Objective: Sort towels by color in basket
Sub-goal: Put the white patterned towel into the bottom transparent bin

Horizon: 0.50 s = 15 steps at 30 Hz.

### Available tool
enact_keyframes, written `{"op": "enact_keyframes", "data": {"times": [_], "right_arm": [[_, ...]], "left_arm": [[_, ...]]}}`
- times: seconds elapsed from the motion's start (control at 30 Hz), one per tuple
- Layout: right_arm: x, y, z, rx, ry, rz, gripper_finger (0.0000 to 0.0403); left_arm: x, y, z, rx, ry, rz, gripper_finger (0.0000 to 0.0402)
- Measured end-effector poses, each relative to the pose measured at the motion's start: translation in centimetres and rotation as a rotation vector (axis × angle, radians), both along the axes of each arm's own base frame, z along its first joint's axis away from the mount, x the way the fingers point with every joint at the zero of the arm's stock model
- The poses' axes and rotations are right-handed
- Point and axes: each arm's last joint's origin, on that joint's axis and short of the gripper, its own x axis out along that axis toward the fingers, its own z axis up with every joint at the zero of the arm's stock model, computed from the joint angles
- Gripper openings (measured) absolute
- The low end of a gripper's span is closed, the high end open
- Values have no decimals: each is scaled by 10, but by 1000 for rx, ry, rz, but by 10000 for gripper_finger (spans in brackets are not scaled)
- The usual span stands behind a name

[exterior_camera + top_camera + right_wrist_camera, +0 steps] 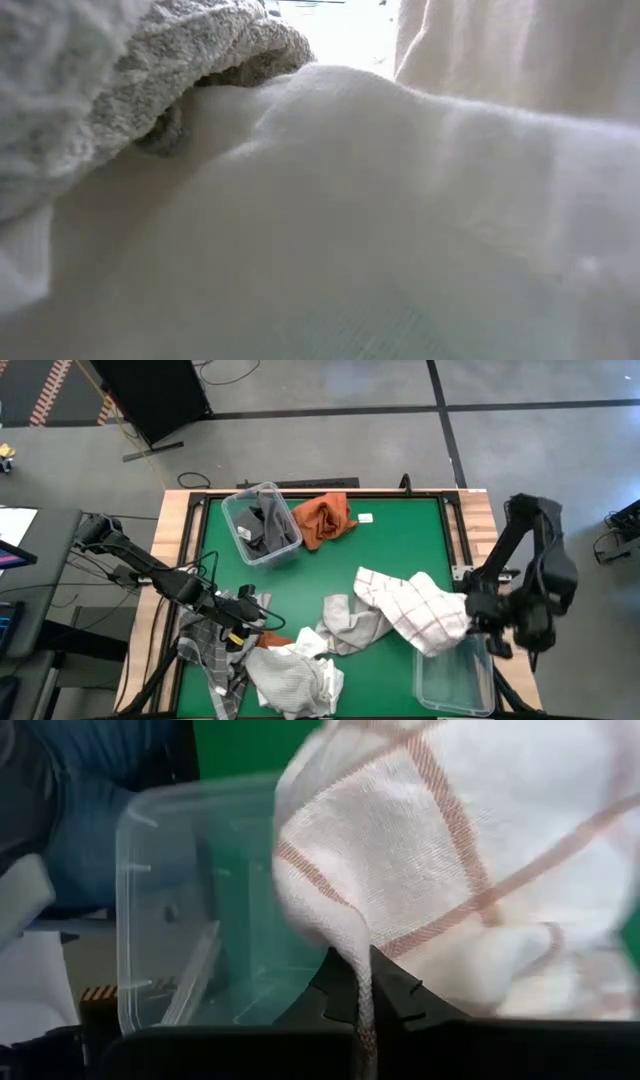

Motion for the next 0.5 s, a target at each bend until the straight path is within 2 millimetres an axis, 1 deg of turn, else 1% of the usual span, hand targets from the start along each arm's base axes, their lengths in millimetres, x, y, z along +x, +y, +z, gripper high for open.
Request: {"op": "enact_keyframes", "data": {"times": [0.1,0.27,0.4,0.5], "right_arm": [[1,19,-26,-8,22,-16,22],[10,48,-73,-11,43,-20,22],[18,61,-97,-42,61,-31,22],[24,67,-109,-82,70,-40,22]], "left_arm": [[0,0,0,5,-1,-2,183],[5,6,1,11,-26,16,183],[14,10,11,36,-151,-12,183],[21,13,19,83,-262,-45,183]]}}
